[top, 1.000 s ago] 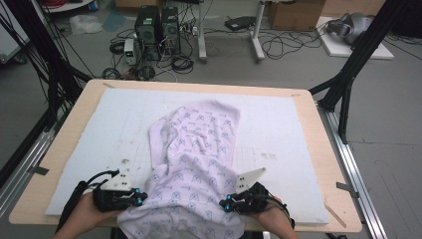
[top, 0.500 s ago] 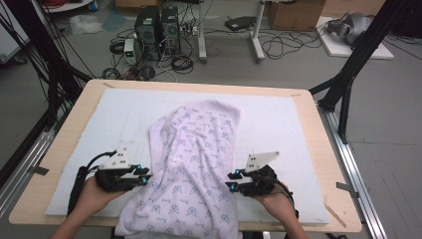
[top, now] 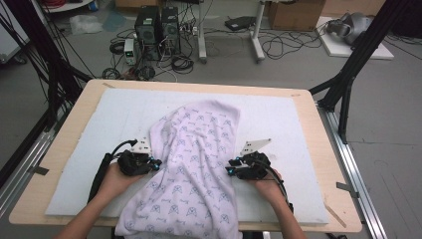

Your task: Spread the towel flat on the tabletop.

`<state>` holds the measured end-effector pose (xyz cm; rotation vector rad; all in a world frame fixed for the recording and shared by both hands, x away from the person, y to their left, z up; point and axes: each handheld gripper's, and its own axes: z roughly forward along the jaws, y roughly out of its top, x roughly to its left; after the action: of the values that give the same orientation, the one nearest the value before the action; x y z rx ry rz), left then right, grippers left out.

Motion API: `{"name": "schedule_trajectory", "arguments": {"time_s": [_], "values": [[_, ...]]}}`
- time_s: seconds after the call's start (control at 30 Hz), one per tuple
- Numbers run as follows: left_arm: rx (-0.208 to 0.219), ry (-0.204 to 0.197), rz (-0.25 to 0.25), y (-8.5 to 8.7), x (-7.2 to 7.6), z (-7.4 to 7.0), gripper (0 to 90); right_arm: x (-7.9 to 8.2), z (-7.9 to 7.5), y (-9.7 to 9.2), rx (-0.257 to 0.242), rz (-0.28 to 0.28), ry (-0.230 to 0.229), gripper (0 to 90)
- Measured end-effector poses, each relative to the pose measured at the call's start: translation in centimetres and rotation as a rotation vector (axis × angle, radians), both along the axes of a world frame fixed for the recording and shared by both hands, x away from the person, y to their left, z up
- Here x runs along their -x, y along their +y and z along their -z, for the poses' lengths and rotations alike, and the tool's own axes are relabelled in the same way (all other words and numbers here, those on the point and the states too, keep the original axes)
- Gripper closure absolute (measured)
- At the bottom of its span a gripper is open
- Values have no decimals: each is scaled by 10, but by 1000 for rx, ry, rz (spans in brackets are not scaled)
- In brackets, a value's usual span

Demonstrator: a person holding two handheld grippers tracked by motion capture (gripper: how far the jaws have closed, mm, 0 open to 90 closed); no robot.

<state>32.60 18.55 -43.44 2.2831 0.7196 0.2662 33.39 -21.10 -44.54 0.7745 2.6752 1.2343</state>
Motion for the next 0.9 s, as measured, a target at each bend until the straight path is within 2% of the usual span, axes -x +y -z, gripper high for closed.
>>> {"name": "schedule_trajectory", "arguments": {"time_s": [0.1,0.23,0.27,0.37,0.43,0.5,0.53,0.57,0.6,0.63,0.67,0.73,0.83,0.87,0.9], "values": [[-8,-7,-26,10,-1,-2,882,-2,1,-3,0,15,6,807],[-29,-54,-79,29,-4,-11,882,-5,1,-5,-17,-2,14,898],[-30,-68,-97,33,-5,-14,882,-6,0,-5,-11,-3,13,898],[-21,-98,-148,43,-11,-21,882,-5,-6,-5,34,15,-29,899],[-31,-119,-192,48,-15,-22,882,-7,-9,-10,12,41,-33,899],[-22,-99,-210,51,-18,-21,877,-10,-10,-14,-1,64,-30,899],[-21,-95,-211,51,-18,-20,856,-10,-11,-16,-7,68,-26,898],[-9,-93,-208,52,-17,-21,797,-10,-11,-16,-18,63,-25,895],[13,-90,-183,52,-15,-22,741,-9,-12,-15,-28,49,-18,869],[38,-91,-165,52,-12,-24,678,-8,-12,-14,-38,33,-12,787],[45,-97,-150,51,-8,-26,639,-6,-11,-11,-31,27,-13,731],[60,-87,-102,49,0,-27,594,-3,-10,-5,-25,-1,3,614],[14,-62,-67,45,7,-17,588,-1,-7,4,39,-14,-13,570],[1,-48,-62,45,7,-12,594,-1,-5,7,56,-14,-9,571],[-14,-29,-54,45,6,-6,623,-1,-3,9,53,-11,-25,609]]}}
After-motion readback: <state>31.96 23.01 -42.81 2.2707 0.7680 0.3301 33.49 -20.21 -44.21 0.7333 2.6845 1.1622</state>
